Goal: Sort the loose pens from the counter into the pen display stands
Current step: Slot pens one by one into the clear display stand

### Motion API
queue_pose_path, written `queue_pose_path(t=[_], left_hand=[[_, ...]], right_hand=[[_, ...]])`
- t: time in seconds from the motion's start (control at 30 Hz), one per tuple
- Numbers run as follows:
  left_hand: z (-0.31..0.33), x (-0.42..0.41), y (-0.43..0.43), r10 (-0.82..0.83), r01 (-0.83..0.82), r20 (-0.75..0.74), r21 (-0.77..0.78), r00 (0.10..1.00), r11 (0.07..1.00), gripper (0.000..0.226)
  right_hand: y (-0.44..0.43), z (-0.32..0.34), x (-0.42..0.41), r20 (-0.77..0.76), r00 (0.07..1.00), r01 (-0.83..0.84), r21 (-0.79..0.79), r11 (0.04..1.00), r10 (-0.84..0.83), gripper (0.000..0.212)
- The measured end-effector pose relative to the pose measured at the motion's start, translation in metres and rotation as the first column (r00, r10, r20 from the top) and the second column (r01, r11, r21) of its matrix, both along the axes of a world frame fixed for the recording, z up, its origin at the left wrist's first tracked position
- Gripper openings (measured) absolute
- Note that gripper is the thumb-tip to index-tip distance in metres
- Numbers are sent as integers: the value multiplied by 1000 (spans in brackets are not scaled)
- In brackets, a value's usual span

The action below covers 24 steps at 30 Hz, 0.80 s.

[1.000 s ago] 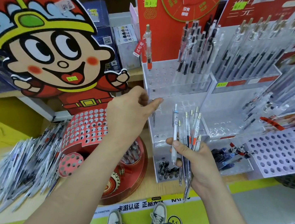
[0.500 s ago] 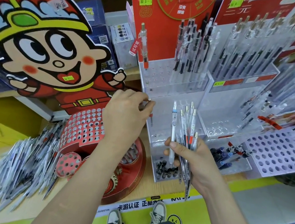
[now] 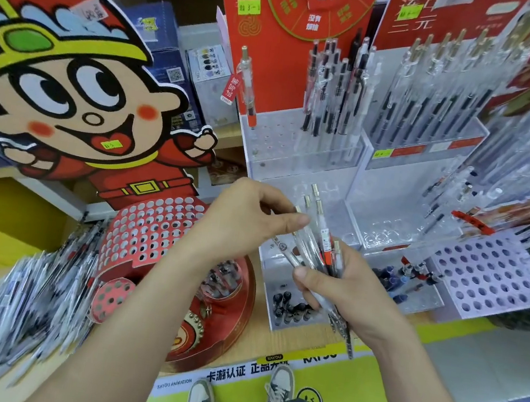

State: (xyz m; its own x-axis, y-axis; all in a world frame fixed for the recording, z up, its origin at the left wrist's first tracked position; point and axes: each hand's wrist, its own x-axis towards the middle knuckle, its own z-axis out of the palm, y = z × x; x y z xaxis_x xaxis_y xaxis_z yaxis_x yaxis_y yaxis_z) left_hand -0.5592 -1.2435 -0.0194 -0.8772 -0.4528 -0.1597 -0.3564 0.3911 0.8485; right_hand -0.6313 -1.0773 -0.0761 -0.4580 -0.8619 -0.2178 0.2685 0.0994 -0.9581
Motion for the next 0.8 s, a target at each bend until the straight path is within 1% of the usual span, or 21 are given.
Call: queue_pose_path(t=[0.1, 0.17, 0.23, 0.27, 0.33, 0.37, 0.4, 0.47, 0.6, 0.8], left_hand=[[5, 3, 1, 63, -59, -41, 95, 997, 994, 8], [10, 3, -3, 199, -174, -94, 220, 976, 960, 8], [17, 4, -11, 367, -291, -167, 358, 915, 887, 6], [21, 6, -15, 430, -337, -216, 363, 877, 869, 8], [27, 13, -23, 480, -414, -334, 252, 812, 875, 9], [29, 16, -25, 463, -431, -387, 173, 797, 886, 8], [29, 19, -26, 427, -430, -421, 93, 800, 898, 6], [22, 22, -24, 352, -403, -432, -30, 831, 915, 8], [-4, 22, -15, 292, -363, -434, -90, 852, 927, 18], [-11, 20, -16, 233, -334, -455, -154, 859, 930, 15]], right_hand=[[1, 1, -3, -55, 998, -25, 18, 1000, 26, 19], [3, -1, -6, -66, 997, -36, 61, 997, 40, 20], [6, -5, -10, -82, 995, -43, 109, 993, 53, 21], [9, -7, -12, -89, 995, -31, 126, 992, 42, 20], [15, -12, -18, -95, 995, 23, 140, 990, -10, 17], [18, -13, -22, -97, 994, 55, 142, 988, -41, 15], [21, -14, -25, -102, 992, 83, 142, 986, -69, 13], [24, -15, -31, -121, 987, 118, 137, 984, -102, 11], [23, -15, -34, -126, 985, 128, 108, 986, -114, 12], [19, -22, -31, -103, 987, 133, 120, 984, -121, 10]])
